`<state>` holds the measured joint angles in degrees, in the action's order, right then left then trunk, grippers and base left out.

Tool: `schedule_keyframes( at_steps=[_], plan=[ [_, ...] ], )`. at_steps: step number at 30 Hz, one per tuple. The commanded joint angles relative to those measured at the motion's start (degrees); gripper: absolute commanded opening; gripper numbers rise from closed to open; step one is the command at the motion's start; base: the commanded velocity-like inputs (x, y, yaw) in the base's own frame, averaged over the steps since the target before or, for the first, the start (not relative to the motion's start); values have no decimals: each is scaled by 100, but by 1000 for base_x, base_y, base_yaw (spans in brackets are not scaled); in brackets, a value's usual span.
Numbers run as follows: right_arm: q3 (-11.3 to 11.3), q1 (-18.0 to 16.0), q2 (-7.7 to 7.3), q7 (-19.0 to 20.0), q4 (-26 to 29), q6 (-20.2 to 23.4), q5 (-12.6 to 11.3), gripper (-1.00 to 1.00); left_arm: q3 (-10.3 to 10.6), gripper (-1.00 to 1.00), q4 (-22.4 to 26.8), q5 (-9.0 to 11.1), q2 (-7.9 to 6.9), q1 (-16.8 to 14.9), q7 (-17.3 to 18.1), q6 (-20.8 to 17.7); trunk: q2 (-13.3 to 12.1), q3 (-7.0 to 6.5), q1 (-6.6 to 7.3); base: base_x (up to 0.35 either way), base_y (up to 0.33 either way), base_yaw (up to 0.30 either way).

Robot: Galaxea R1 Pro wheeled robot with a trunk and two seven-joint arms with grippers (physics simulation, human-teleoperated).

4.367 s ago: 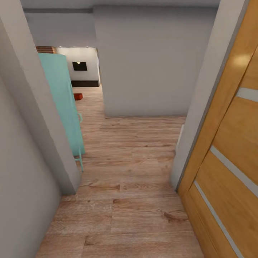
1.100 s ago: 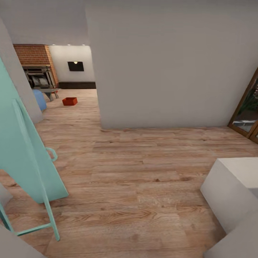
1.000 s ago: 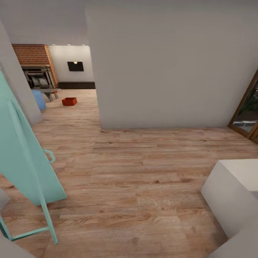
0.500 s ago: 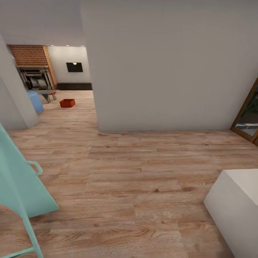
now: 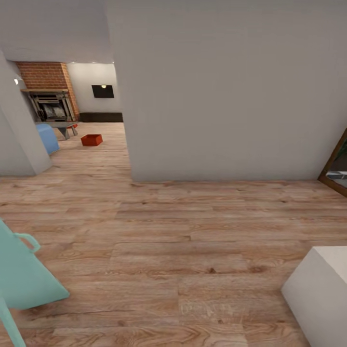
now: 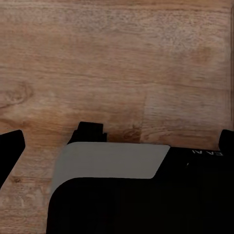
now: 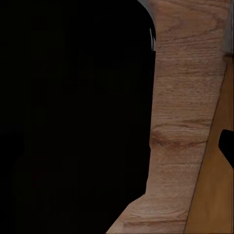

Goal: Move the two storage containers from the living room to the garage. In the garage, place one container on the floor and stack the other container on top of it (either order is fine).

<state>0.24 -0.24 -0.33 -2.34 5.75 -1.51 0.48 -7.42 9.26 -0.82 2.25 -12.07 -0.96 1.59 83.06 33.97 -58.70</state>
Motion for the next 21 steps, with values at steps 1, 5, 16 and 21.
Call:
schedule_keyframes(
  at_steps=[1, 5, 16, 21],
  plan=[
    [3, -2, -1, -12, -3, -16, 5, 100, -32, 100, -4, -7, 3, -5, -10, 17, 2, 4, -3, 308, -87, 14],
    [2, -2, -2, -12, -3, -16, 5, 100, -32, 100, -4, -7, 3, -4, -10, 18, 2, 3, -3, 314, -40, 17],
    [2, -2, -2, -12, -3, -8, 5, 100, -32, 100, -4, -9, 12, -1, -10, 20, 2, 3, -3, 323, 87, 111],
    [2, -2, -2, -12, -3, -7, 5, 100, -32, 100, -4, -10, 12, 1, -10, 19, 2, 3, -3, 325, 116, 61]
  ],
)
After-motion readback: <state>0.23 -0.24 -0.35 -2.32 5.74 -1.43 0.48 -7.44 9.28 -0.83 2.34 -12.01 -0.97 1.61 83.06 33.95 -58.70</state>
